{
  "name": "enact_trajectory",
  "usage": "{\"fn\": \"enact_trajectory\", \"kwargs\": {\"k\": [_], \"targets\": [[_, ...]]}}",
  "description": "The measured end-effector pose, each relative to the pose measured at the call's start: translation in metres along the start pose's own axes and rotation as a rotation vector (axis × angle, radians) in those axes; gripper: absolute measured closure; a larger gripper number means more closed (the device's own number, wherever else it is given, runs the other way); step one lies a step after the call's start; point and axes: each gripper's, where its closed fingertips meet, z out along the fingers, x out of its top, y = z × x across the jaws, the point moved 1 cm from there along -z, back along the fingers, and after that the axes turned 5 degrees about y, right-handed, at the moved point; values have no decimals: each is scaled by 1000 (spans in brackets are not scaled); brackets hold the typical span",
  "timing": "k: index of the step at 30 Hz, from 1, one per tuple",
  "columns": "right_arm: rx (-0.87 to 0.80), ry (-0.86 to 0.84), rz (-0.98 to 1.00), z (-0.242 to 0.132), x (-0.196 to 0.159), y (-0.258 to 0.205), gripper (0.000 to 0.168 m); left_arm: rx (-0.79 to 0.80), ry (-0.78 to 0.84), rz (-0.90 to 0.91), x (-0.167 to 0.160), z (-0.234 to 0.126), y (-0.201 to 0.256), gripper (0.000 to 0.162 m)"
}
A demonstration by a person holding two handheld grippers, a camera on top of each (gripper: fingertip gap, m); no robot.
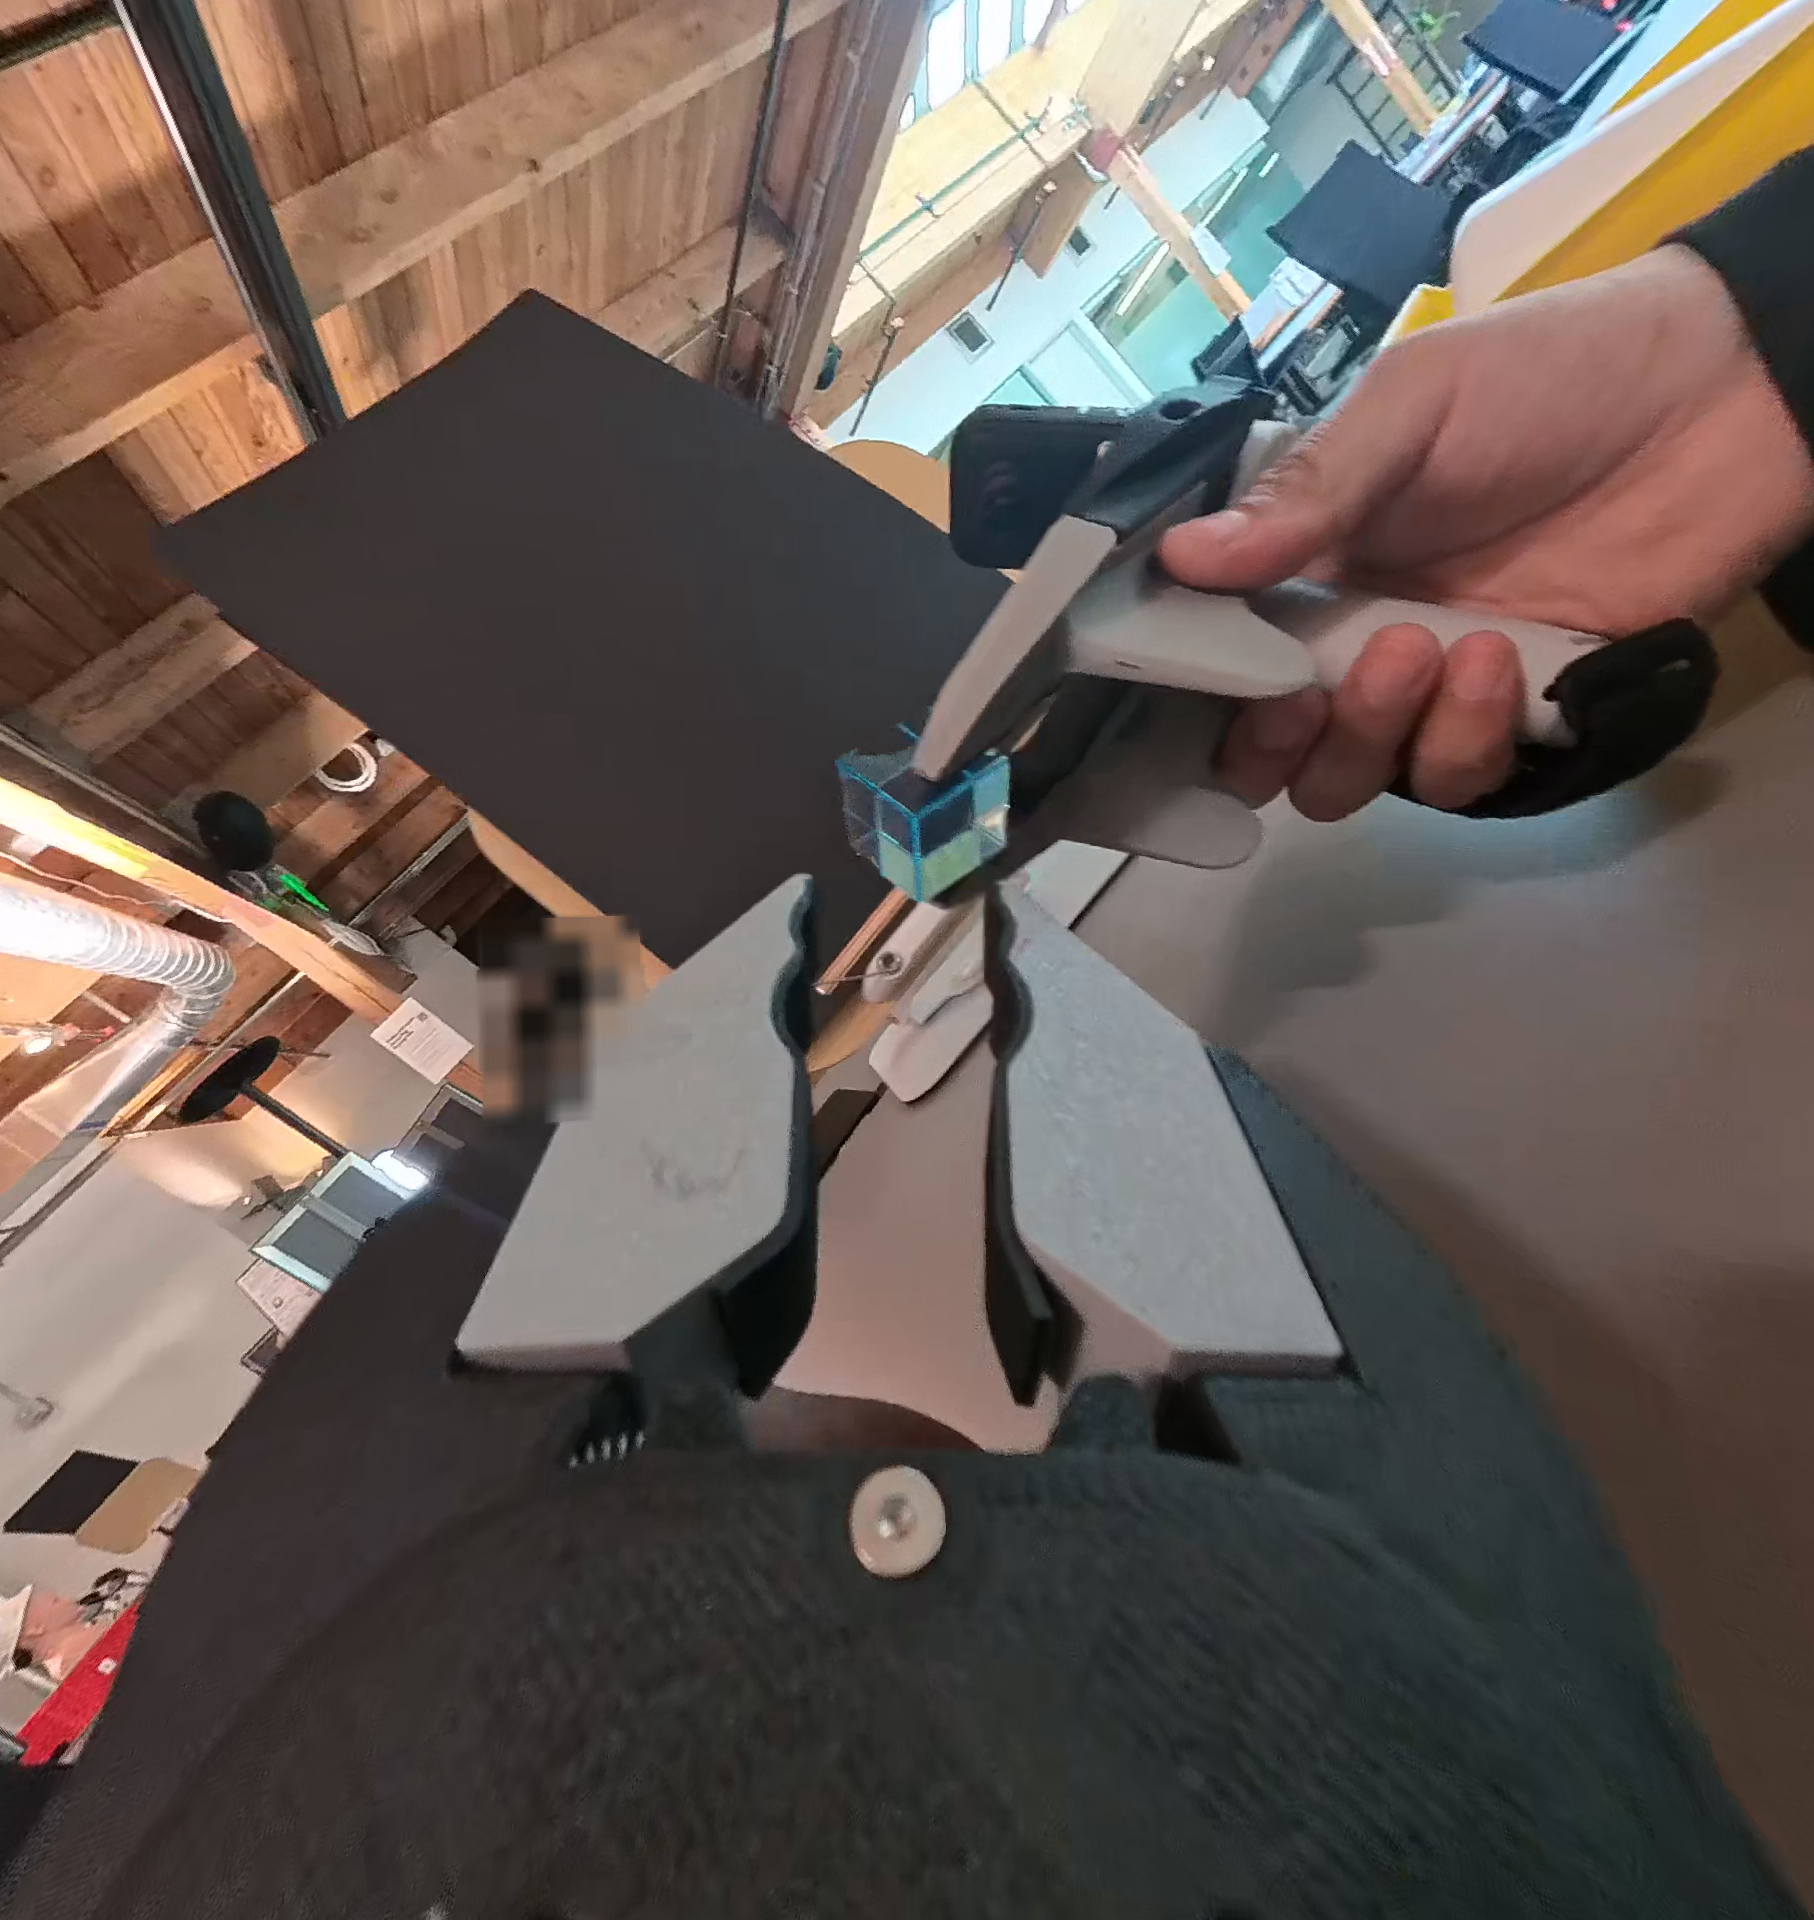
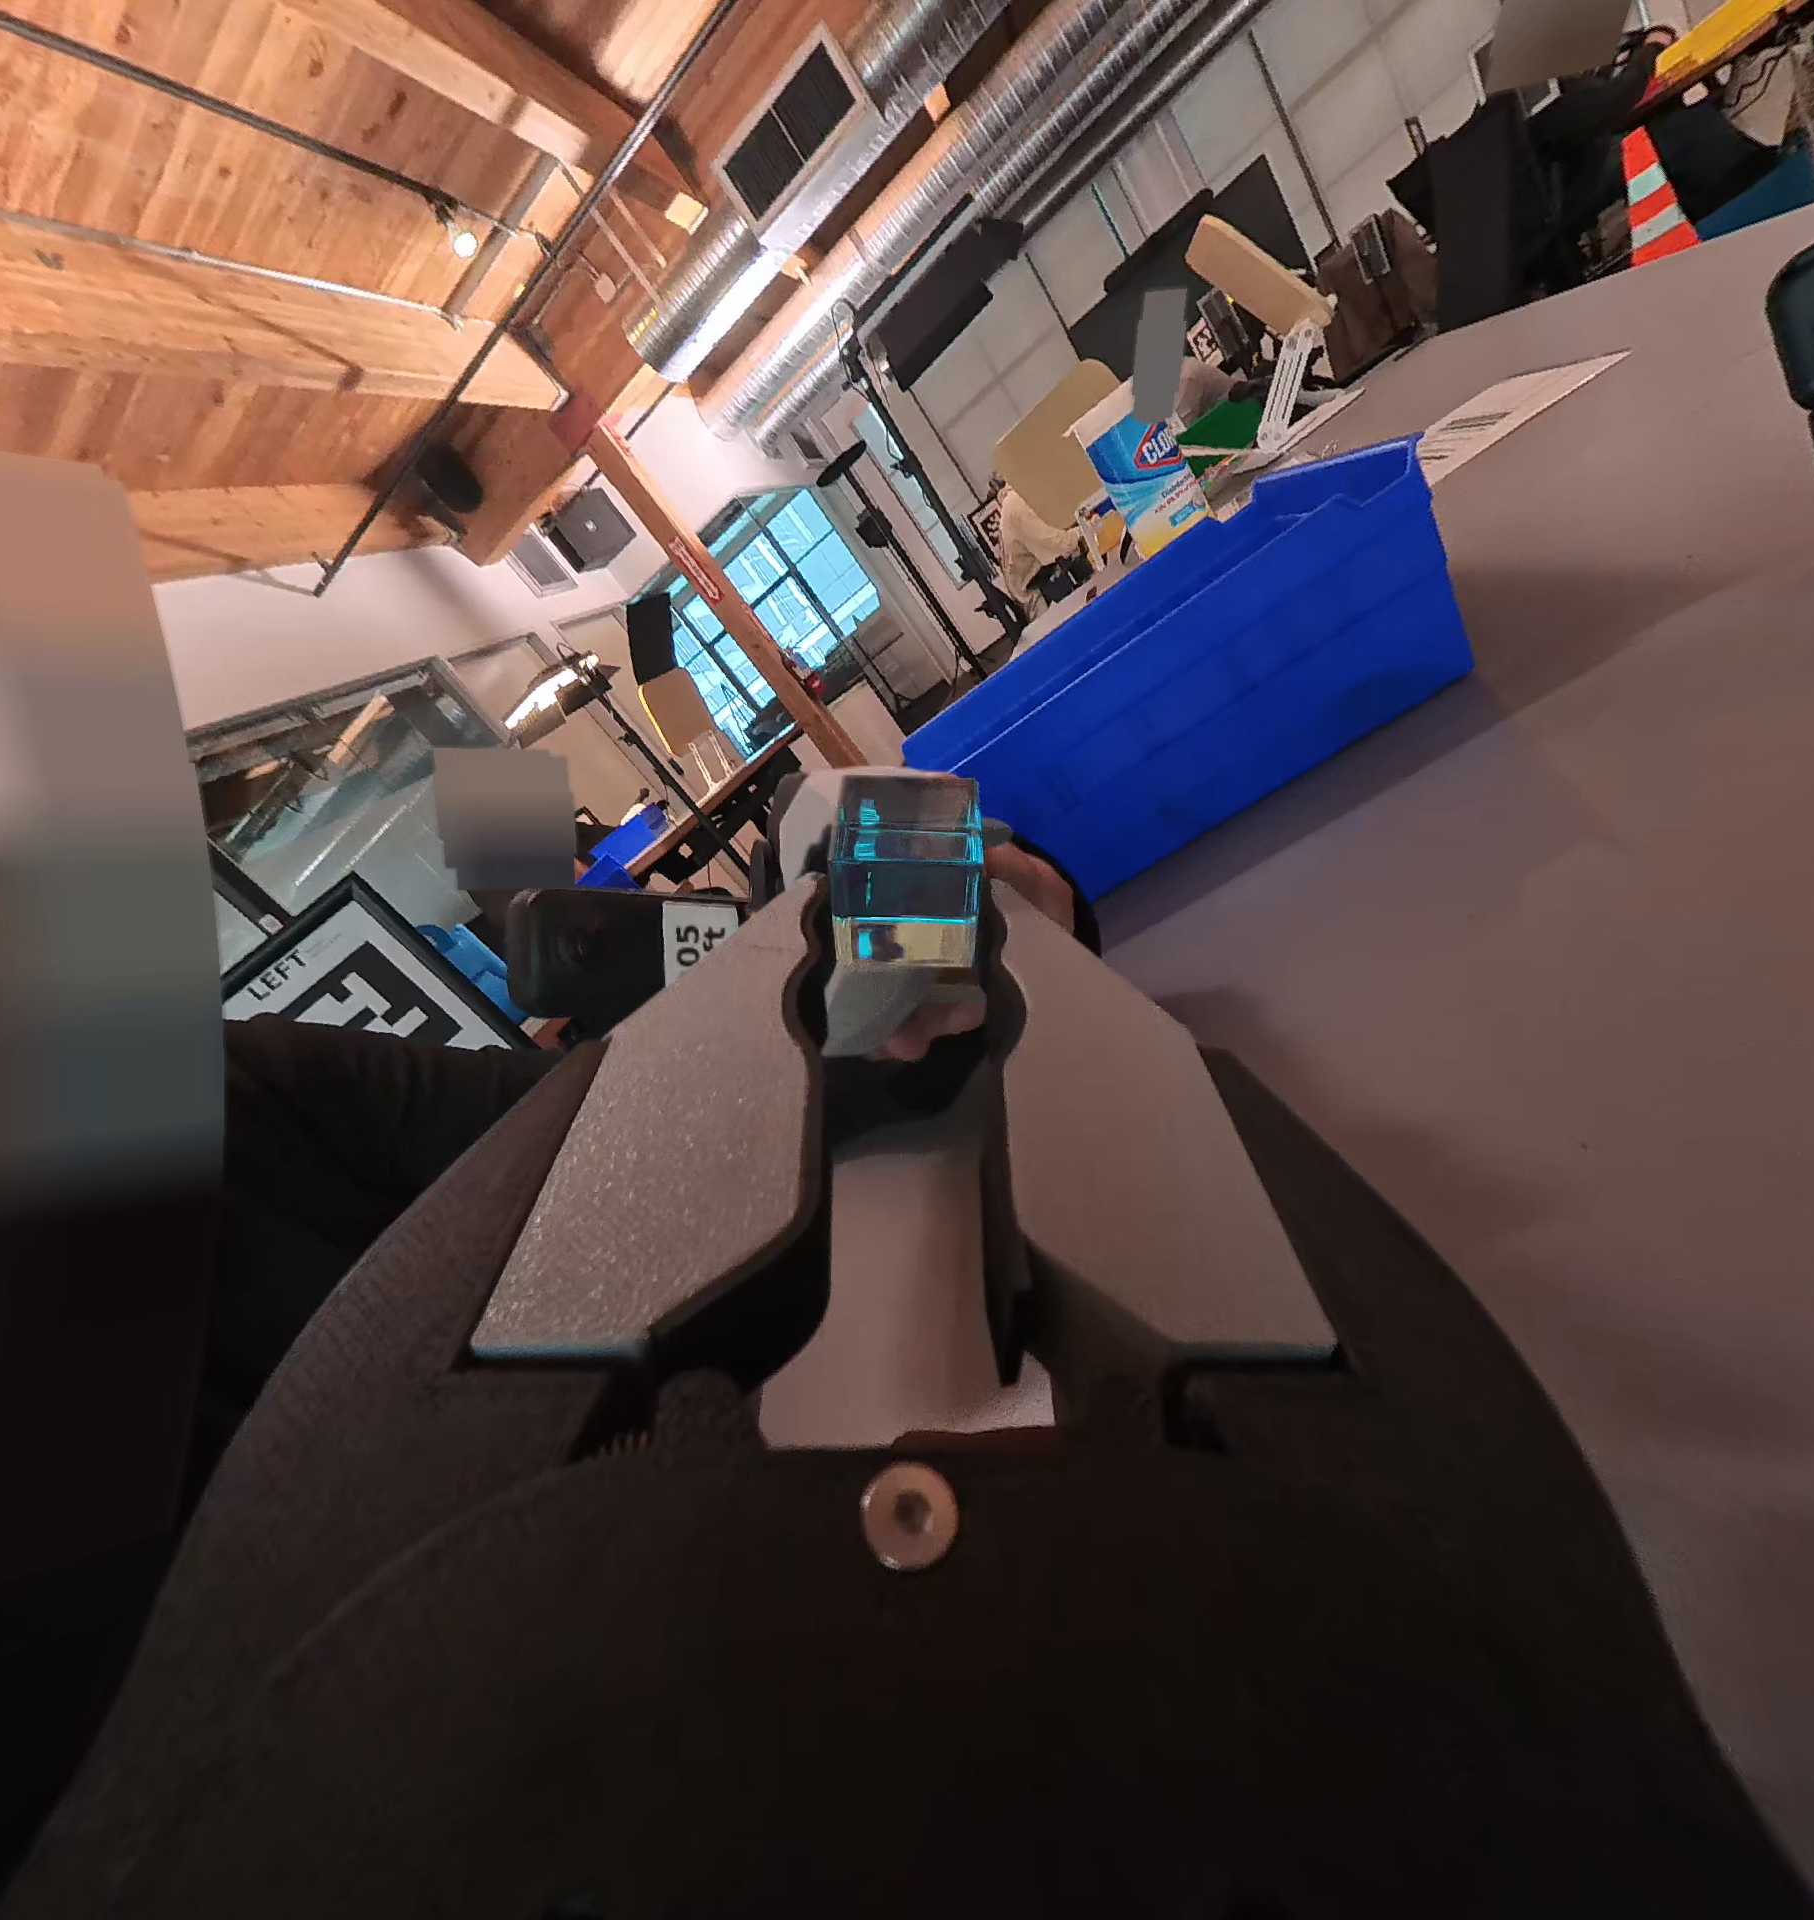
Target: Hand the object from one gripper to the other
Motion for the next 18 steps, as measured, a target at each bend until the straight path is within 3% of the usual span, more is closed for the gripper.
{"fn": "enact_trajectory", "kwargs": {"k": [1,10,18], "targets": [[2,6,3,-1,1,0,146,-9,0,3,0,0,2,133],[-17,36,-5,15,-5,6,145,44,-37,67,-3,5,4,126],[39,69,56,24,-9,1,146,71,-52,67,-3,3,-6,131]]}}
